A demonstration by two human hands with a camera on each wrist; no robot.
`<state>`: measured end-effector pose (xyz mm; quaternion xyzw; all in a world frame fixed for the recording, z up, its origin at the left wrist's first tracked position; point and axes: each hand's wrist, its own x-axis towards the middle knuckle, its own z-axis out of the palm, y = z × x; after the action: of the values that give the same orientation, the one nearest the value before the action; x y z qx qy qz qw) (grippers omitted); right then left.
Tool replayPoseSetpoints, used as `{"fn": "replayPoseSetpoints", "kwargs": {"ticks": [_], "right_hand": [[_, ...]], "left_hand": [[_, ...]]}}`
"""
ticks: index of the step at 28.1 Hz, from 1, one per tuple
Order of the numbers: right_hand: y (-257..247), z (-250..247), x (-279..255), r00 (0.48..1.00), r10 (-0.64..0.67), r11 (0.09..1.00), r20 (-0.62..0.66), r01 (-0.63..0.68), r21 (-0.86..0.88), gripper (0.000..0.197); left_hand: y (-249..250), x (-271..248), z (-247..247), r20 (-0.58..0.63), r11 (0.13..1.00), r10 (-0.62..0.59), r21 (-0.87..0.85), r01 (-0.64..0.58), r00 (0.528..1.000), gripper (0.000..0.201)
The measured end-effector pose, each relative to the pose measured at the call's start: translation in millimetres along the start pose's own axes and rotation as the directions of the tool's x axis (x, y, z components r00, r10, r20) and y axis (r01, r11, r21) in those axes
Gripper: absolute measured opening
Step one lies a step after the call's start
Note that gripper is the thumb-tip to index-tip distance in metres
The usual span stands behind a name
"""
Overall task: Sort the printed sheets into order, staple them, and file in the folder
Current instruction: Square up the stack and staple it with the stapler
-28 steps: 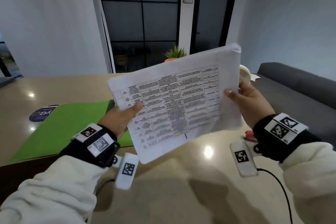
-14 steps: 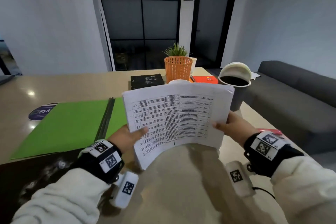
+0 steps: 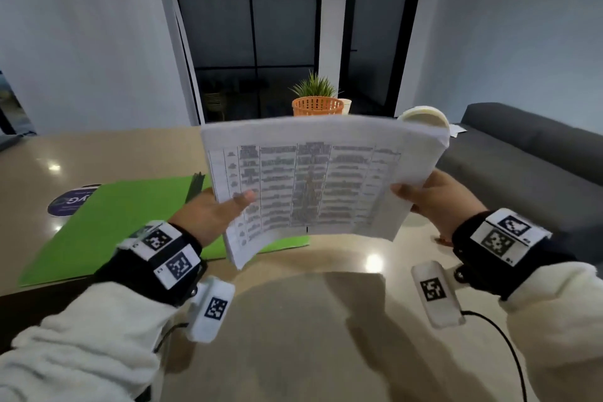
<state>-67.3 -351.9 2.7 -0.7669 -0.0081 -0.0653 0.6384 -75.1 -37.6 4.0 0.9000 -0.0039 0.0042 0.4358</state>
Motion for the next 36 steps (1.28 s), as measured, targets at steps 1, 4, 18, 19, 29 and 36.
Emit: {"fn": "replayPoseSetpoints", "kwargs": {"ticks": [1,4,18,19,29,36], "right_hand": [[7,0,0,0.998,0.056,0.998,0.011,-0.056,-0.040,0.021],[28,1,2,0.980,0.180,0.980,0.080,-0.172,-0.097,0.021],[2,10,6,0.992,0.021,0.997,-0.126,-0.011,0.080,0.017],[-1,6,6,0.988,0.019,0.995,-0.155,-0.003,0.099,0.017],[10,21,8,0.977,0.171,0.890,-0.127,-0.098,0.445,0.037],[9,7,5,0.976,-0.040,0.989,-0.215,0.007,-0.149,0.089]], "left_hand": [[-9,0,5,0.082,1.000,-0.017,0.005,0.017,0.996,0.036],[-31,5,15,0.193,0.994,-0.102,0.058,0.092,0.976,0.043],[-29,22,-2,0.093,0.988,-0.004,-0.152,0.019,0.996,0.093],[-24,19,-2,0.117,0.960,-0.003,-0.276,0.035,0.993,0.080],[19,10,23,0.096,0.590,-0.041,-0.801,0.102,0.995,0.050],[19,11,4,-0.079,0.652,-0.164,-0.757,0.048,0.983,0.038]]}}
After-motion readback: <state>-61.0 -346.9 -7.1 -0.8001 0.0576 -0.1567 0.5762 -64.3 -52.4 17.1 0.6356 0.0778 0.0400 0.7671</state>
